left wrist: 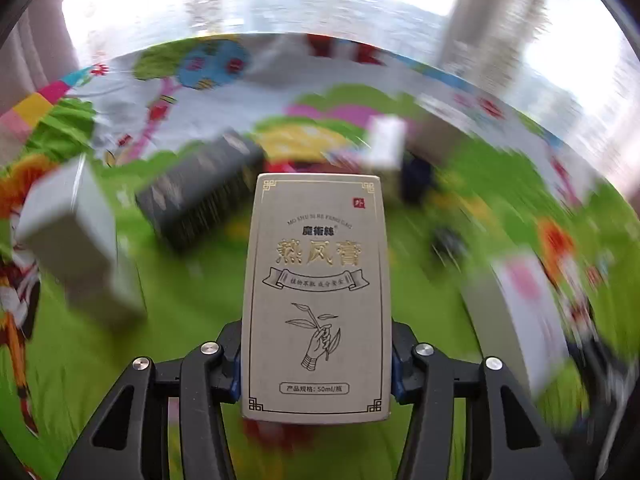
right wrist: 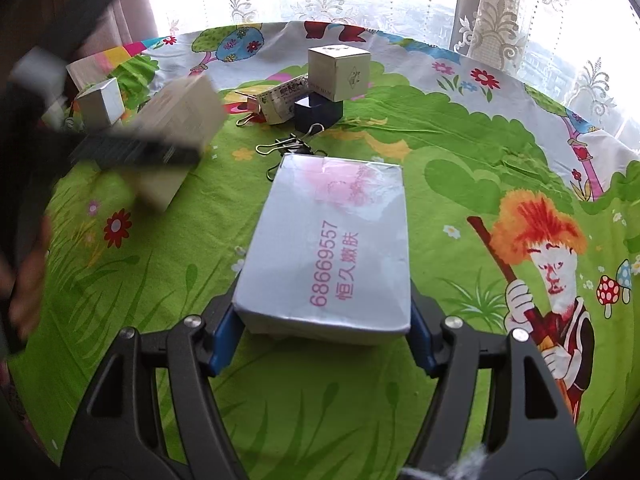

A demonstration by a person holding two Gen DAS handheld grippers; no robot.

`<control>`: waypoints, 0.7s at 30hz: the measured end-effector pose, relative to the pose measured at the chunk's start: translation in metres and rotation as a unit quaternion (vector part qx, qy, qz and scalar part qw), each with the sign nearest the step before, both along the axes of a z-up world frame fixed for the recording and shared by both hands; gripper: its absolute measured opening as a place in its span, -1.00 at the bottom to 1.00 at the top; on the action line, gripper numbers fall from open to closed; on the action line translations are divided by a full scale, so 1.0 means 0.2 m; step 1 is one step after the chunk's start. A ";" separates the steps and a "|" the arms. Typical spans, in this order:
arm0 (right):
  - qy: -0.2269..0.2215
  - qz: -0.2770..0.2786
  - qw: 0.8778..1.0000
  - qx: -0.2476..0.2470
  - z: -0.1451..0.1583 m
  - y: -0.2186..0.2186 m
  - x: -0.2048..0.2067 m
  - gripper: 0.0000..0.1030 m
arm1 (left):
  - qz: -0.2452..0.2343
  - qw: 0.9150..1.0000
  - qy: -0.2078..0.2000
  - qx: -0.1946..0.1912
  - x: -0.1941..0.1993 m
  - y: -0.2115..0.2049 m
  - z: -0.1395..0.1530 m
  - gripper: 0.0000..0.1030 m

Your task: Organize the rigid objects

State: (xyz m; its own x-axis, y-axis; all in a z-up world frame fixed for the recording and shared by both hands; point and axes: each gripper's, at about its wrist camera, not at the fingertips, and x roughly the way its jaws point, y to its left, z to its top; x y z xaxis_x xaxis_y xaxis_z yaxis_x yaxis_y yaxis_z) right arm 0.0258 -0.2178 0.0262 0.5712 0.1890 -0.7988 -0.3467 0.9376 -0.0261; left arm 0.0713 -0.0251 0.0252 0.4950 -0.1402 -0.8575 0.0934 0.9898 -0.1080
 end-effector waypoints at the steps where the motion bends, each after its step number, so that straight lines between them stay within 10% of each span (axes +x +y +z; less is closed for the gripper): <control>1: 0.000 0.000 1.000 0.000 0.00 0.00 0.00 0.40 | -0.020 1.000 0.005 -0.002 -0.06 0.00 0.00 0.01; 5: 0.000 0.000 1.000 0.000 0.00 0.00 0.00 0.40 | -0.079 0.996 0.036 -0.003 -0.20 0.03 -0.03 0.04; 10: 0.000 -0.002 1.000 -0.002 0.00 0.00 0.00 0.43 | -0.048 0.998 0.015 0.041 -0.15 0.07 -0.05 0.57; 21: 0.031 0.001 1.000 -0.002 -0.02 0.06 0.07 0.86 | -0.028 0.997 -0.050 0.056 -0.19 0.11 -0.10 0.93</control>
State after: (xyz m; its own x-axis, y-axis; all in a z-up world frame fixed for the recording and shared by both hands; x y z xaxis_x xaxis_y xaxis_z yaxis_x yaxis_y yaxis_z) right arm 0.0399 -0.2054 0.0230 0.5201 0.1864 -0.8335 -0.3497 0.9368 -0.0087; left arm 0.0340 -0.0034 0.0044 0.5732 -0.0763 -0.8159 0.1537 0.9880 0.0156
